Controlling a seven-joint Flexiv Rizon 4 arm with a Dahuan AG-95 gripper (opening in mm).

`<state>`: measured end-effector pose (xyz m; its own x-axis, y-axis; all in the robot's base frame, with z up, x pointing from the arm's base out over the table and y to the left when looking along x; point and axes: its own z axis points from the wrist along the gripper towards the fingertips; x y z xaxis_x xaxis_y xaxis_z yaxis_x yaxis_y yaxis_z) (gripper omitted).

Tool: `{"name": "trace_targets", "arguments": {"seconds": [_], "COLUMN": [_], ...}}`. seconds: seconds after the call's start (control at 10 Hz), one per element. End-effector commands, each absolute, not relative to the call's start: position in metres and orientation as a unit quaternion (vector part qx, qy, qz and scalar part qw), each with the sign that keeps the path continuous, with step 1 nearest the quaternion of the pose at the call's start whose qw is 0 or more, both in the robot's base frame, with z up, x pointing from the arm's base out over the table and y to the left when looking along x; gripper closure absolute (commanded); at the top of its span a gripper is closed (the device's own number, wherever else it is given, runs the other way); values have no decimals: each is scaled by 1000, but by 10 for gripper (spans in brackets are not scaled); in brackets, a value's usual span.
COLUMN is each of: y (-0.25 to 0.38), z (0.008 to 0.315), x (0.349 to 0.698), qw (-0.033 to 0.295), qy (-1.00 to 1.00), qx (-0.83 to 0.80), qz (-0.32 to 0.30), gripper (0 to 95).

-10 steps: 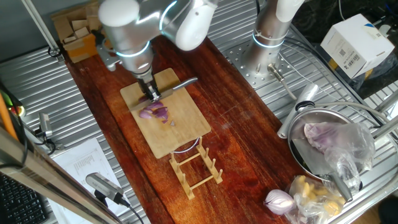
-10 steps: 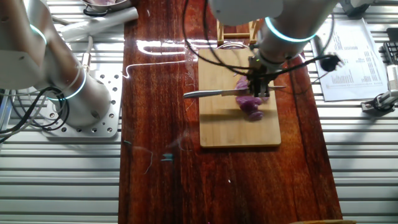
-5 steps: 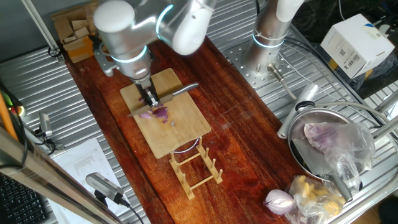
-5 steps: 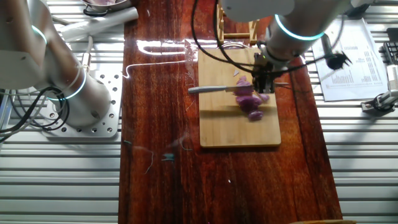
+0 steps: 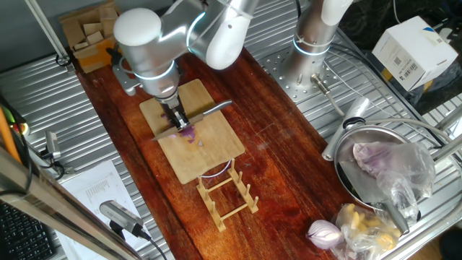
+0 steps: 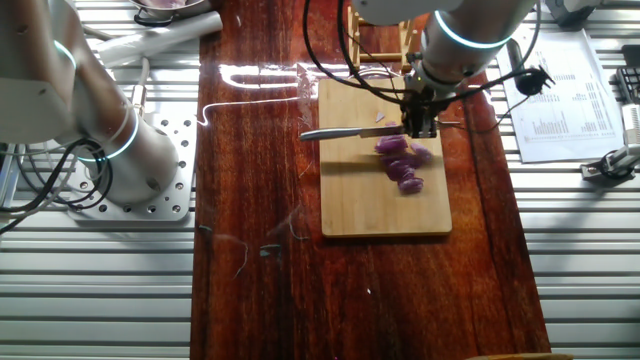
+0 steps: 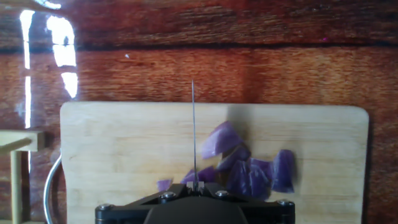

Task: Chop the onions

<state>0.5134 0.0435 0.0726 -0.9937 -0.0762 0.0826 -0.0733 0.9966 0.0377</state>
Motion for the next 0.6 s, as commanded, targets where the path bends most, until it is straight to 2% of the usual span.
{"name": "trace_targets", "arguments": {"seconds": [0.1, 0.6], "y": [38, 33], "z": [74, 65], "x": [514, 507], "qw": [37, 32], "qy": [-998, -999], "qx": [37, 39], "qz": [-18, -20], "gripper": [950, 950]}}
